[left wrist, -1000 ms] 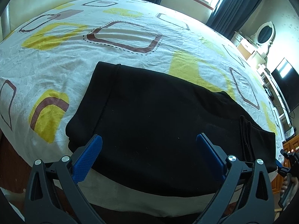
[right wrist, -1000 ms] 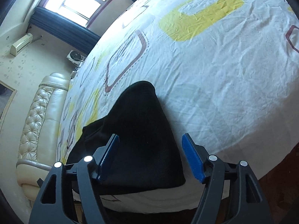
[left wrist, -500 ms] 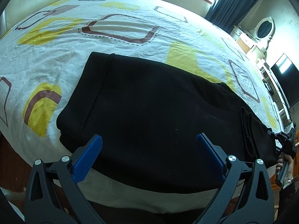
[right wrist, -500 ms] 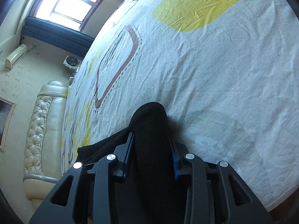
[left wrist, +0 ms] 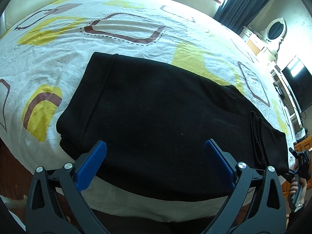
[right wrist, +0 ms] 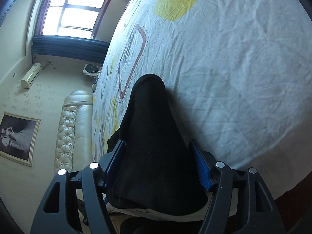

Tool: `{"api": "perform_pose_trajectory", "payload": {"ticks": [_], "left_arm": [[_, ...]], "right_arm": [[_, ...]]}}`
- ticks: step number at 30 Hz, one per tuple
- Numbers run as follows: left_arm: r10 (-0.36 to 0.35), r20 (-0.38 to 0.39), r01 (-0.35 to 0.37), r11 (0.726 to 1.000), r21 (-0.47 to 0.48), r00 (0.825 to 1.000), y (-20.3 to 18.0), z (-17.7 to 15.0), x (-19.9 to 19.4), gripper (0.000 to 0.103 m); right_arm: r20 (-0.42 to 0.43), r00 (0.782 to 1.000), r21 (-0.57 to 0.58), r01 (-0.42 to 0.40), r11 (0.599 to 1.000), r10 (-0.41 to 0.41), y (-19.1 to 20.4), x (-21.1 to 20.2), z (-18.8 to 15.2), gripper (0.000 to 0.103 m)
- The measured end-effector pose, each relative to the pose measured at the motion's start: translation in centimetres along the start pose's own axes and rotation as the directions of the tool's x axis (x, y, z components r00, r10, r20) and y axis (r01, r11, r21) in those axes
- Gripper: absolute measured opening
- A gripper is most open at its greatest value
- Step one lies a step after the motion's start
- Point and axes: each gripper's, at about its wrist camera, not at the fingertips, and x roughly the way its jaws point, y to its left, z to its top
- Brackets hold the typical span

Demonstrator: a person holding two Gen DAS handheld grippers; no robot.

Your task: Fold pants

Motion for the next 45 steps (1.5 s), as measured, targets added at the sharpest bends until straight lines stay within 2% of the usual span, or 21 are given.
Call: {"api": "perform_pose_trajectory", "payload": {"ticks": [3, 4, 5, 6, 7, 8, 15, 18, 20, 23, 24, 26, 28, 31, 36, 38, 42, 45], "left_arm": [[-0.002, 0.003, 0.002, 1.000, 0.004, 1.000, -0.2, -0.1, -0.1, 0.100], [-0.005, 0.003, 0.005, 1.000, 0.006, 1.000, -0.2, -0.1, -0.1, 0.100], [-0.006, 0.003, 0.006, 1.000, 0.011, 1.000, -0.3, -0.1, -0.2, 0.100], [-0.004, 0.004, 0.004, 1.000, 0.016, 1.000, -0.4, -0.2, -0.2, 0.100], [-0.003, 0.005, 0.003, 1.000, 0.020, 1.000, -0.5, -0.2, -0.2, 0.100], [-0.003, 0.007, 0.002, 1.000, 0.023, 1.000, -0.5, -0.2, -0.3, 0.100], [0.006, 0.021, -0.006, 0.999, 0.037, 1.000, -0.6, -0.1, -0.5, 0.100], [0.007, 0.024, -0.008, 0.999, 0.039, 1.000, -0.6, -0.1, -0.6, 0.100], [0.009, 0.026, -0.010, 0.999, 0.041, 1.000, -0.6, 0.0, -0.6, 0.100], [0.011, 0.030, -0.012, 0.999, 0.051, 0.999, -0.8, 0.0, -0.6, 0.100], [0.013, 0.032, -0.015, 0.998, 0.057, 0.999, -0.9, 0.0, -0.7, 0.100], [0.016, 0.033, -0.018, 0.998, 0.067, 0.999, -1.0, 0.0, -0.6, 0.100], [0.019, 0.033, -0.021, 0.997, 0.074, 0.999, -1.0, 0.0, -0.6, 0.100], [0.018, 0.032, -0.021, 0.997, 0.068, 0.999, -0.8, 0.3, -0.6, 0.100], [0.002, 0.012, -0.003, 0.999, 0.035, 1.000, 0.0, 0.6, -0.5, 0.100], [-0.013, -0.001, 0.013, 1.000, 0.021, 1.000, 0.4, 0.8, -0.4, 0.100], [-0.077, -0.007, 0.077, 0.997, -0.003, 0.997, 1.3, 1.6, -0.7, 0.100], [-0.172, 0.007, 0.172, 0.985, -0.035, 0.985, 3.0, 3.0, -1.3, 0.100]], "right_arm": [[-0.013, 1.000, 0.018, -0.020, 1.000, 0.020, -0.8, -0.8, -1.0, 0.066], [-0.014, 1.000, 0.017, -0.019, 1.000, 0.020, -0.9, -0.9, -1.1, 0.063], [-0.009, 1.000, 0.010, 0.001, 1.000, -0.001, -0.8, -0.8, -1.1, 0.051], [-0.011, 0.999, -0.003, 0.034, 0.999, -0.034, -0.8, -0.8, -1.1, 0.045], [-0.017, 0.998, -0.019, 0.063, 0.998, -0.064, -1.0, -0.8, -1.2, 0.033], [-0.016, 0.997, -0.032, 0.080, 0.996, -0.080, -1.0, -0.7, -1.2, 0.031], [-0.003, 0.996, -0.029, 0.094, 0.995, -0.094, -0.9, -0.5, -1.6, 0.029], [0.012, 0.994, -0.038, 0.113, 0.993, -0.112, 0.0, -1.0, -1.6, 0.036], [0.063, 0.985, -0.075, 0.167, 0.983, -0.162, 0.9, -1.9, -1.9, 0.047], [0.183, 0.948, -0.121, 0.286, 0.950, -0.262, 3.4, -3.0, -2.9, 0.053], [0.208, 0.940, -0.148, 0.305, 0.941, -0.271, 4.5, -3.0, -3.3, 0.054], [0.258, 0.923, -0.207, 0.341, 0.917, -0.285, 6.8, -2.9, -4.3, 0.068], [0.293, 0.911, -0.273, 0.370, 0.888, -0.290, 9.1, -2.2, -5.6, 0.068], [0.304, 0.907, -0.387, 0.396, 0.832, -0.291, 12.0, -0.5, -7.6, 0.070], [0.305, 0.892, -0.565, 0.451, 0.690, -0.333, 14.7, 2.5, -10.5, 0.072], [0.293, 0.886, -0.601, 0.463, 0.651, -0.359, 15.1, 3.6, -11.4, 0.072], [0.268, 0.875, -0.632, 0.476, 0.612, -0.404, 15.1, 5.0, -12.5, 0.072], [0.239, 0.881, -0.634, 0.460, 0.622, -0.408, 15.0, 5.5, -12.8, 0.072]]}}
